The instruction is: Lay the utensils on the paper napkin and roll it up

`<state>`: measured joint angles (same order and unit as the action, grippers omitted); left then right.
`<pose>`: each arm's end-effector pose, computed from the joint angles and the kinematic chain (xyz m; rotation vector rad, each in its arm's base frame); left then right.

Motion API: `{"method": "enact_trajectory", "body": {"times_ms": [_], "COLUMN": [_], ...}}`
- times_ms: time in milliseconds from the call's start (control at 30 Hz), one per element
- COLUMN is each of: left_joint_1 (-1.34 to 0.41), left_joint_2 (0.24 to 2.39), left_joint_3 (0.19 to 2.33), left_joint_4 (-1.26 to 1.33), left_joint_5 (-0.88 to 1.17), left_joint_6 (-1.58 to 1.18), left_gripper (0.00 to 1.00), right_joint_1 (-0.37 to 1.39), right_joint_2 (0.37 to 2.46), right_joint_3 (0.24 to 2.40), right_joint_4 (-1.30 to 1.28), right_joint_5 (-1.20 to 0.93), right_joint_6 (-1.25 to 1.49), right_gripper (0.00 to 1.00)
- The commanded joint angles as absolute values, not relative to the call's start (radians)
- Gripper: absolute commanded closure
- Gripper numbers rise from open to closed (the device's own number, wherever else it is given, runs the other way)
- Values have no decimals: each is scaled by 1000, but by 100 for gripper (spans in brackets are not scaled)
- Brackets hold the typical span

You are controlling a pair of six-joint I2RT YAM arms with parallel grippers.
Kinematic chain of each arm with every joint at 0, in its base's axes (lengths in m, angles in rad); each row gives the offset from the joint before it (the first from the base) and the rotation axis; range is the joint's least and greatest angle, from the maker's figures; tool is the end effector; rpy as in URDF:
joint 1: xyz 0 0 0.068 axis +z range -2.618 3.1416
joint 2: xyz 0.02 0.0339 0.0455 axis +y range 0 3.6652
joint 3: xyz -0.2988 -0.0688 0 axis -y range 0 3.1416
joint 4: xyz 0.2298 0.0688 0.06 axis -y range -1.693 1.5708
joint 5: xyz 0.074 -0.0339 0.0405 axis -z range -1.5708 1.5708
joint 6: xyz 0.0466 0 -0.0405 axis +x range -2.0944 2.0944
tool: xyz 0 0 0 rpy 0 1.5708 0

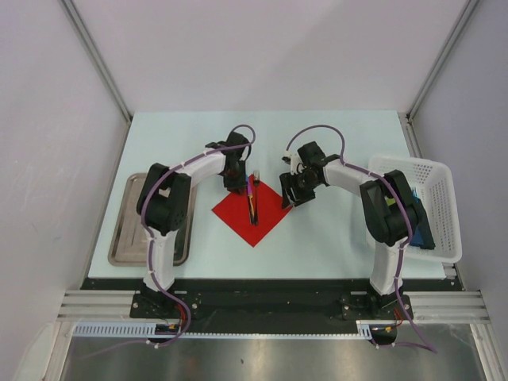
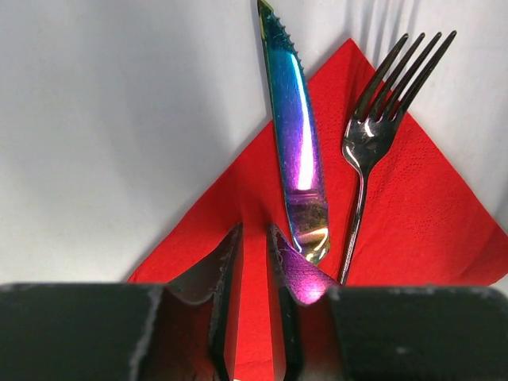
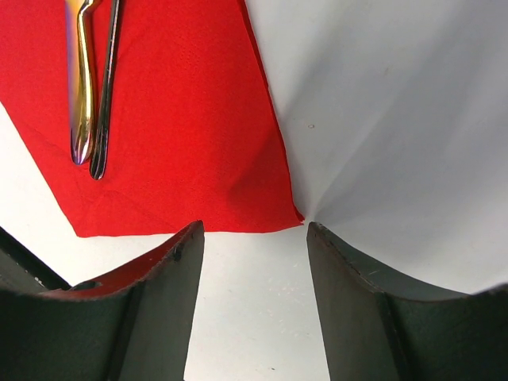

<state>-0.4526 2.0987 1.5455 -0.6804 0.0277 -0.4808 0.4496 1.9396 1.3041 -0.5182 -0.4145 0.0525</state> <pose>0.3928 -0.1925 0.1881 -0.0334 2.8418 -0.2528 0.3481 0.1888 0.1974 -0.6639 2.6780 0.7063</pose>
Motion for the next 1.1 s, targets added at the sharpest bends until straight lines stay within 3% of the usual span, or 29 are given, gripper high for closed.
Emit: {"method": "enact_trajectory", "body": {"times_ms": [0, 600, 1067], "left_joint_1": [-468, -499, -480], "left_joint_2": [2149, 2174, 2083], "left_joint_3": [1568, 1594, 1660], "left_joint_4": [-692, -721, -721], "left_joint_5": [-57, -123, -100], "left_joint_6": [-491, -511, -503], "left_gripper": [76, 66, 64], "right_joint_1": [448, 436, 411], "right_joint_2": [1945, 1945, 1922], "right_joint_3": [1328, 1333, 1364], "right_joint_4": [-506, -509, -534], "right_joint_5": [-403, -413, -498], "right_joint_6": [48, 51, 25], "right_gripper": [40, 39, 36]}}
